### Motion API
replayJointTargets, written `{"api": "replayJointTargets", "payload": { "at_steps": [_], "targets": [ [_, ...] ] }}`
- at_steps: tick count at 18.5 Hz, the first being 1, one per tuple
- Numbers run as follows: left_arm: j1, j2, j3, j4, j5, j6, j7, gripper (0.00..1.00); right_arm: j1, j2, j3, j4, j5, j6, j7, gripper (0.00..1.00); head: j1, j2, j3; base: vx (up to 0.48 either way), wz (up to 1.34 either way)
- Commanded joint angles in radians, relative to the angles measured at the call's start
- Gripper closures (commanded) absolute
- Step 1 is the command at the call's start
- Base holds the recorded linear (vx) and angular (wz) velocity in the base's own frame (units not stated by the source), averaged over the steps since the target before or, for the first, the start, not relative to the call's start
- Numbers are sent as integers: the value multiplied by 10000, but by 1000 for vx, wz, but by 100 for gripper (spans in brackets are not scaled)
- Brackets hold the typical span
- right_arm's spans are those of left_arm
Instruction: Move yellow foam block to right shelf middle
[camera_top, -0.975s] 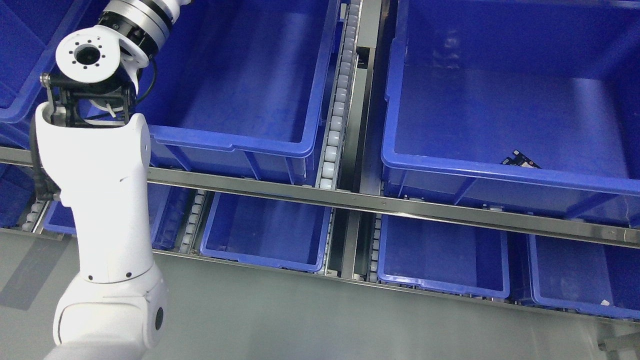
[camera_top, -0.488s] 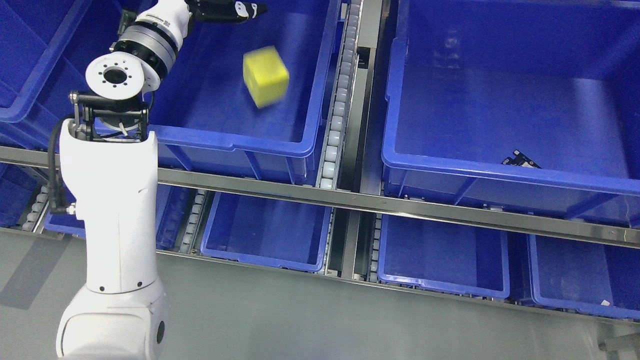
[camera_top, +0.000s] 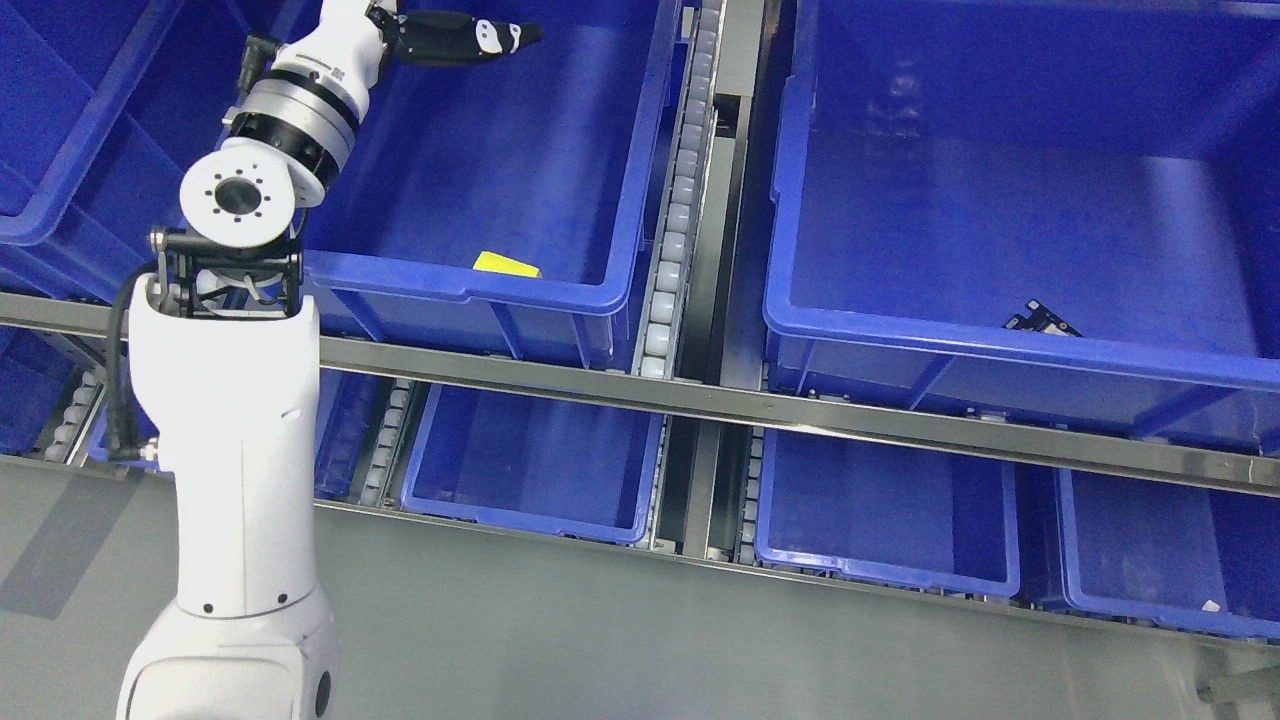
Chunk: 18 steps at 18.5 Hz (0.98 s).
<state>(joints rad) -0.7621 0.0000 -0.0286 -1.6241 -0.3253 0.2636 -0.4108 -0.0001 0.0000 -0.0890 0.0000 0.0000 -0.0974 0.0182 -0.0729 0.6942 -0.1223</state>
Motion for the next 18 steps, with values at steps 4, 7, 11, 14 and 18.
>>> {"api": "replayJointTargets", "payload": {
  "at_steps": [4,7,11,14,18],
  "targets": [
    [3383,174,777,-969,1105,-5780,1161,0,-15,-175,0,-175,0,7,2,0,0,1,0,0,0],
    [3479,174,823,-970,1120,-5705,1835,0,-15,-175,0,-175,0,7,2,0,0,3,0,0,0],
    [3571,174,746,-970,1991,-4832,2327,0,-30,-175,0,-175,0,7,2,0,0,2,0,0,0],
    [3830,174,685,-970,2286,-4585,2451,0,-30,-175,0,-175,0,7,2,0,0,3,0,0,0],
    [3954,174,624,-970,2301,-4600,2482,0,-15,-175,0,-175,0,7,2,0,0,3,0,0,0]
  ]
}}
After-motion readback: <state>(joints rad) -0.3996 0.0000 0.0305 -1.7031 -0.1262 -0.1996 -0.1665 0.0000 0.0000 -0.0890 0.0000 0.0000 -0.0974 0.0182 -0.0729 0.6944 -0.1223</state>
